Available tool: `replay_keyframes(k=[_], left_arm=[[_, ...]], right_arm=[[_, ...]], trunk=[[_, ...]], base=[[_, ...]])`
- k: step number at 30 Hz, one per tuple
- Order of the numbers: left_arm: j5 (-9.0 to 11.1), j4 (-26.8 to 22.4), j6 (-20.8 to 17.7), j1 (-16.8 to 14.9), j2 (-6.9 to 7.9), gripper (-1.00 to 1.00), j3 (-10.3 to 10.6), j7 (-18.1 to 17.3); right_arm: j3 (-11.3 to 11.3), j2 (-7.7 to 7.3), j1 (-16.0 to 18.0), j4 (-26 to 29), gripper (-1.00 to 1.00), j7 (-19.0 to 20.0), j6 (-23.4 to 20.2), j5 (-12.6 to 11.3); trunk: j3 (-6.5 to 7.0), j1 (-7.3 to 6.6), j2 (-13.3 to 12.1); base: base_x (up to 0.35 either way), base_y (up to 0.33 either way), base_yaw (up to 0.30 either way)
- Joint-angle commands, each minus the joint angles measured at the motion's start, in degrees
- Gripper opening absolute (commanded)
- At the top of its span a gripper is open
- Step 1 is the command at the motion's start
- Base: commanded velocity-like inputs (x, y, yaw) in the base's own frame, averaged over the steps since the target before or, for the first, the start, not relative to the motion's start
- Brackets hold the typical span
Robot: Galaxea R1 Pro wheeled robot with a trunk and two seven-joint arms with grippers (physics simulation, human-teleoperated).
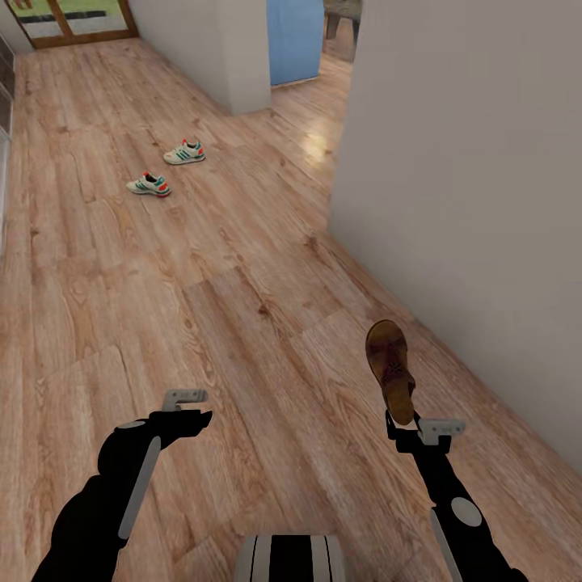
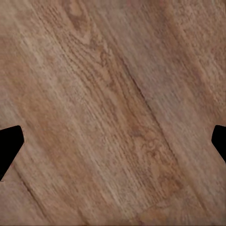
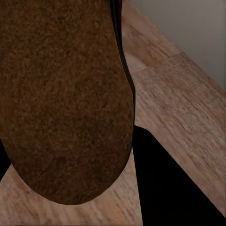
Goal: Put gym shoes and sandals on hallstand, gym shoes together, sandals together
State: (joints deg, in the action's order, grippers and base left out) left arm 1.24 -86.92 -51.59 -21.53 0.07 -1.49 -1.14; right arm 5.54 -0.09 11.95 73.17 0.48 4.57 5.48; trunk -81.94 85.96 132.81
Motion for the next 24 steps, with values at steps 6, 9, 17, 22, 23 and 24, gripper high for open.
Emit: replay_keyframes(k=[6,9,17,22,23,24], left_arm=[[0.0,0.0,0.0,0.0,0.02,1.0,0.0,0.0],[0.0,0.0,0.0,0.0,0.02,1.0,0.0,0.0],[0.0,0.0,0.0,0.0,-0.06,1.0,0.1,0.0],[0.0,0.0,0.0,0.0,-0.07,1.0,0.2,0.1],[0.0,0.0,0.0,0.0,-0.07,1.0,0.2,0.1],[0.0,0.0,0.0,0.0,-0.07,1.0,0.2,0.1]], right_arm=[[0.0,0.0,0.0,0.0,-1.0,0.1,0.0,-0.2],[0.0,0.0,0.0,0.0,-1.0,0.1,0.0,-0.2],[0.0,0.0,0.0,0.0,-1.0,0.1,0.0,-0.2],[0.0,0.0,0.0,0.0,-1.0,0.1,-0.1,-0.7],[0.0,0.0,0.0,0.0,-1.0,0.1,-0.1,-0.7],[0.0,0.0,0.0,0.0,-1.0,0.1,-0.1,-0.9]], trunk=[[0.0,0.0,0.0],[0.0,0.0,0.0],[0.0,0.0,0.0],[0.0,0.0,0.0],[0.0,0.0,0.0],[0.0,0.0,0.0]], base=[[0.0,0.308,-0.182],[0.0,0.309,-0.262],[0.0,0.199,-0.281],[0.0,0.023,-0.285],[0.0,0.006,-0.285],[0.0,0.002,-0.285]])
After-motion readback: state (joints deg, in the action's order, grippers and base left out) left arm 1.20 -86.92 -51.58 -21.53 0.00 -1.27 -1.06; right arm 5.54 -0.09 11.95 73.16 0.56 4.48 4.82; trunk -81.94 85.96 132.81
